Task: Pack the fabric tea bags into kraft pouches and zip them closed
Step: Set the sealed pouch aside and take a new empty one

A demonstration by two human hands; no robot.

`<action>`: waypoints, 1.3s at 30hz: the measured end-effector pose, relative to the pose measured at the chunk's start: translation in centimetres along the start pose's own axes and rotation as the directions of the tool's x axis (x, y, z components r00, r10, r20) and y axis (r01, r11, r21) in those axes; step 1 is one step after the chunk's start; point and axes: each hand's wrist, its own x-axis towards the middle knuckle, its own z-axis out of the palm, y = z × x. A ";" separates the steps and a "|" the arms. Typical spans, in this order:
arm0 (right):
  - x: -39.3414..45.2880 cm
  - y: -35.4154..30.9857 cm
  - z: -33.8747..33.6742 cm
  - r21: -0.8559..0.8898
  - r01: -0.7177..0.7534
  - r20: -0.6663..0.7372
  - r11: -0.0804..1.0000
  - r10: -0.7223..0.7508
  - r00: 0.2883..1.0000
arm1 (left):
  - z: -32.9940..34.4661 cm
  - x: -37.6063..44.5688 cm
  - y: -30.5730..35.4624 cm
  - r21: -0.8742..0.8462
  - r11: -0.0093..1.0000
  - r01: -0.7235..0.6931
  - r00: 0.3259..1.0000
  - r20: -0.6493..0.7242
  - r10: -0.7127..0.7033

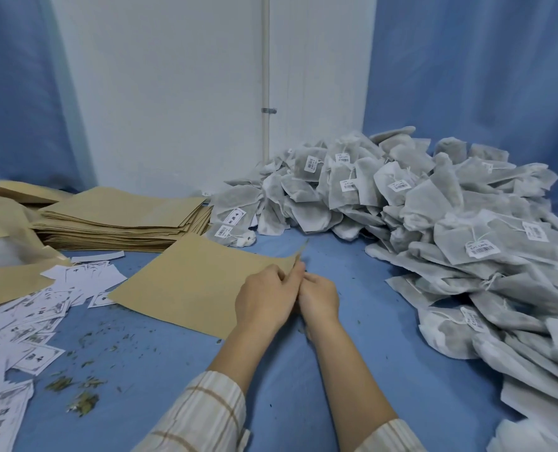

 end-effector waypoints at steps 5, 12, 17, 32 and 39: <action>0.1 0.0 -0.1 -0.071 0.140 0.122 0.988 -0.131 0.984 | -1.1 0.1 0.0 0.101 0.992 0.070 0.993 -0.102 -0.060; -0.1 -0.5 -0.6 -0.050 0.153 0.182 0.987 -0.142 0.973 | -1.1 0.3 0.3 0.221 0.972 -0.075 0.991 -0.094 0.098; -0.7 0.0 -0.1 -0.219 0.201 0.004 0.955 -0.205 0.979 | -0.1 0.3 -0.1 0.173 0.985 -0.027 0.995 -0.092 0.043; -1.3 0.0 0.2 -0.387 0.372 -0.044 0.844 -0.420 0.906 | -0.1 -0.2 0.3 0.287 0.952 -0.108 0.974 -0.160 0.159; -0.5 0.1 0.7 -0.408 0.518 0.088 0.752 -0.533 0.842 | -1.8 -0.3 1.6 0.546 0.805 -0.233 0.950 -0.049 0.308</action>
